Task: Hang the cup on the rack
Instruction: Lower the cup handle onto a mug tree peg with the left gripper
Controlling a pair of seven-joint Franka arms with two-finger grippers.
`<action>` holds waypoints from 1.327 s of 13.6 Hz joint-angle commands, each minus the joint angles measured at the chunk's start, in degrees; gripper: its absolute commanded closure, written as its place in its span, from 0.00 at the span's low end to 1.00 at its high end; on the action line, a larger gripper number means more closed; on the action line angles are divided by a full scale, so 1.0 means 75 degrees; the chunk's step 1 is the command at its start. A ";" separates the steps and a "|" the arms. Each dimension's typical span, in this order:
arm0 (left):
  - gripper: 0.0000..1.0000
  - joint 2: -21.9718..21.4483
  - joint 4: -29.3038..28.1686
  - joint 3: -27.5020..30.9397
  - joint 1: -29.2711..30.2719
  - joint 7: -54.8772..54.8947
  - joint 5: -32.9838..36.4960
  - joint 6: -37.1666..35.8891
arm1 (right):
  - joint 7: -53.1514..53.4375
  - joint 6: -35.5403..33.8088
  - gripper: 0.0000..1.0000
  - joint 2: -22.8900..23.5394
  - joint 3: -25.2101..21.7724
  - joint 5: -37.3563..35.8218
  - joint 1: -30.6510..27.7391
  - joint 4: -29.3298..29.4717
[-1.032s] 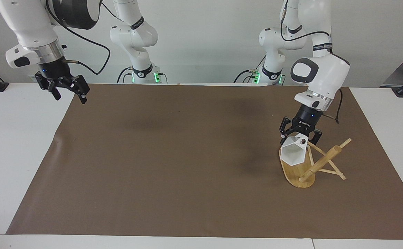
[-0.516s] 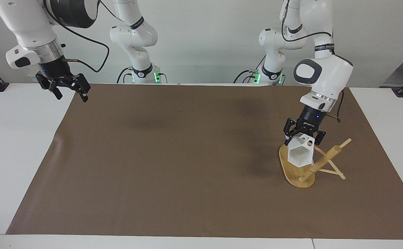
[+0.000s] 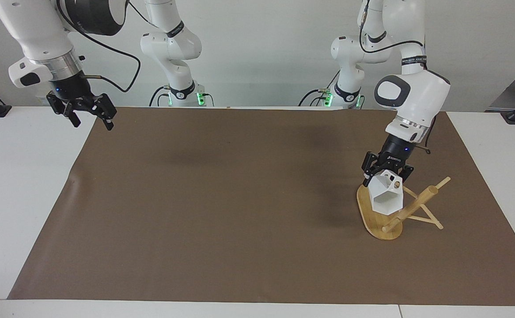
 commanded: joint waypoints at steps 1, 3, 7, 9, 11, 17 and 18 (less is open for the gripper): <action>1.00 -0.0052 -0.0205 0.0009 0.0007 -0.0307 0.0162 -0.0024 | -0.0206 -0.0085 0.00 -0.0128 0.0032 0.0147 -0.0070 -0.0100; 1.00 -0.0040 -0.0135 -0.0014 -0.0016 -0.0307 0.0162 0.0045 | -0.0218 -0.0085 0.00 -0.0128 0.0032 0.0158 -0.0070 -0.0100; 1.00 0.0065 0.0112 -0.0026 -0.0157 -0.0249 0.0162 0.0116 | -0.0218 -0.0085 0.00 -0.0128 0.0032 0.0159 -0.0070 -0.0100; 1.00 0.0077 0.0112 -0.0038 -0.0169 -0.0260 0.0174 0.0268 | -0.0206 -0.0097 0.00 -0.0128 0.0032 0.0159 -0.0070 -0.0100; 1.00 0.0158 0.0158 -0.0038 -0.0227 -0.0307 0.0162 0.0420 | -0.0206 -0.0085 0.00 -0.0128 0.0032 0.0159 -0.0070 -0.0100; 1.00 0.0182 0.0217 -0.0038 -0.0169 -0.0679 0.0115 0.0433 | -0.0206 -0.0097 0.00 -0.0128 0.0032 0.0159 -0.0070 -0.0100; 1.00 0.0182 0.0217 -0.0038 -0.0169 -0.0891 0.0115 0.0433 | -0.0206 -0.0097 0.00 -0.0128 0.0032 0.0159 -0.0070 -0.0100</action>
